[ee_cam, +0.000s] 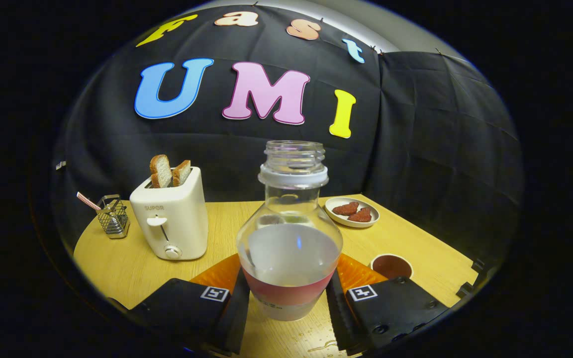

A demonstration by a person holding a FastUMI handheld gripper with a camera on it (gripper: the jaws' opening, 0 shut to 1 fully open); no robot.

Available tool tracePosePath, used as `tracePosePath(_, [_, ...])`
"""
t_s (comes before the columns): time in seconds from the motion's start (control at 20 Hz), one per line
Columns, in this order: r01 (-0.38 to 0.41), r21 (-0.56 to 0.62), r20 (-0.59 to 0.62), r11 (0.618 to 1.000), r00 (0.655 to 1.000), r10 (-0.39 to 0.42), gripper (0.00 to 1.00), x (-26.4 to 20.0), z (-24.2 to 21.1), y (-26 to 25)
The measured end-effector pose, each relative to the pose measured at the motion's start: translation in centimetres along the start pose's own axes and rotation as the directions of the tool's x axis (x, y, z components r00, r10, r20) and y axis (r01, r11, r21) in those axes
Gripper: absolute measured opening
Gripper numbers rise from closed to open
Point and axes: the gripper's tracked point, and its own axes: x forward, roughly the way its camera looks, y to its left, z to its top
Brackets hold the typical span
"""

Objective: Take the bottle from table, then pour the juice into the cup, finally place the bottle on the coaster

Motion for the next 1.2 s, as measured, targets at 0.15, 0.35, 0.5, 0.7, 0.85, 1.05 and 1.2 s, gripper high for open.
tracePosePath(0.15, [0.010, 0.012, 0.032, 1.000, 0.999, -0.010, 0.72, 2.4, 1.3, 0.9])
tracePosePath(0.35, [0.012, 0.023, 0.046, 1.000, 0.999, -0.013, 0.73, 5.7, 1.5, 0.9])
tracePosePath(0.5, [0.018, -0.010, 0.064, 1.000, 0.998, -0.017, 0.73, 7.9, 0.6, 0.4])
tracePosePath(0.7, [-0.020, -0.012, 0.040, 1.000, 0.999, 0.021, 0.73, 10.2, -1.4, 1.5])
tracePosePath(0.85, [-0.017, 0.011, -0.001, 1.000, 1.000, 0.017, 0.74, 11.3, -3.0, 1.5])
tracePosePath(1.05, [-0.001, 0.027, -0.016, 1.000, 1.000, 0.002, 0.75, 11.9, -3.8, 1.2])
tracePosePath(1.2, [-0.007, 0.020, -0.033, 1.000, 0.999, 0.007, 0.75, 11.9, -4.4, 1.2])
